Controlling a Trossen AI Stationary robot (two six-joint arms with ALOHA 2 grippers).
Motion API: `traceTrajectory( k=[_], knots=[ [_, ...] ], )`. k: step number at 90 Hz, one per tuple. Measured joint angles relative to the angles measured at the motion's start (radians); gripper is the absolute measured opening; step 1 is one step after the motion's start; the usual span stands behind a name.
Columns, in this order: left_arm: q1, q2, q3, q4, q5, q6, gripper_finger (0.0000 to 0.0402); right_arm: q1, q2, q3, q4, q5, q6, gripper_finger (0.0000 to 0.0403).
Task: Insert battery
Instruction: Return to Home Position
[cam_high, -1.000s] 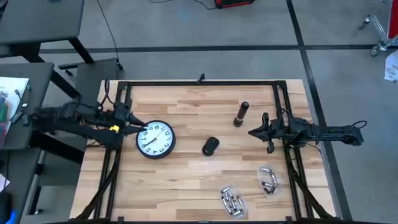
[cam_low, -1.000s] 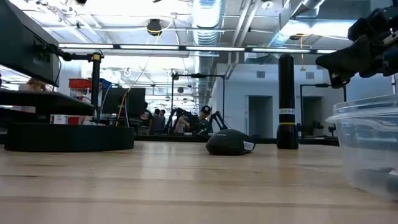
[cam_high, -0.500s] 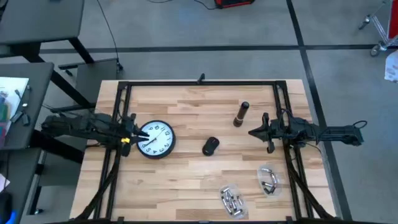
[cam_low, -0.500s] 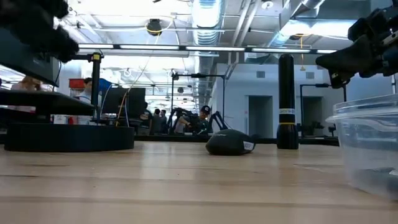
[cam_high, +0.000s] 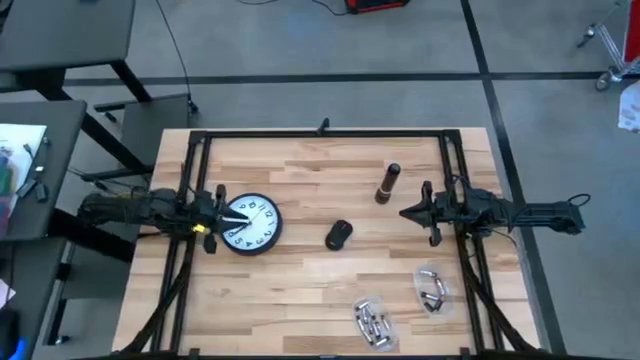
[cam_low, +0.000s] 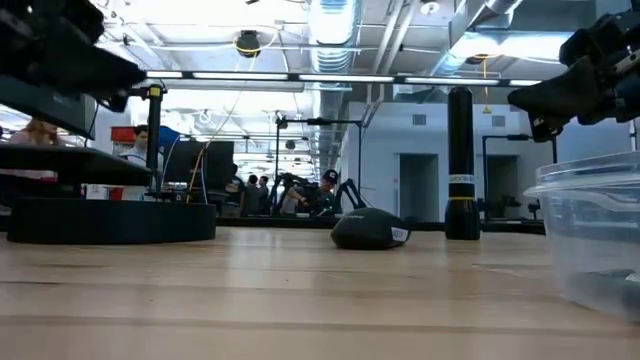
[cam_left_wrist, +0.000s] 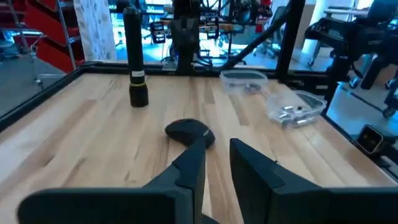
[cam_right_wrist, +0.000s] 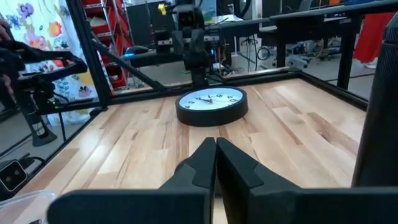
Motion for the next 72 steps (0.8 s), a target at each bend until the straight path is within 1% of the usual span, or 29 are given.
traceTrajectory(
  k=[16,37,42,57,72],
  knots=[
    [0.000,0.002,-0.092,0.068,0.009,-0.014,0.0052,0.000,0.000,0.000,0.001,-0.001,0.000,0.0003],
    [0.000,0.000,-0.093,0.069,0.016,0.079,0.0052,0.000,0.000,0.001,0.001,-0.001,0.000,0.0003],
    [0.000,0.002,-0.093,0.067,0.019,0.074,0.0052,0.000,0.000,0.001,0.001,-0.001,0.000,0.0003],
    [0.000,0.010,-0.094,0.064,0.035,-0.007,0.0052,0.000,0.000,0.001,0.001,-0.002,0.000,0.0003],
    [0.000,0.010,-0.095,0.064,0.035,-0.002,0.0052,0.000,0.000,0.001,0.001,-0.002,0.000,0.0003]
  ],
)
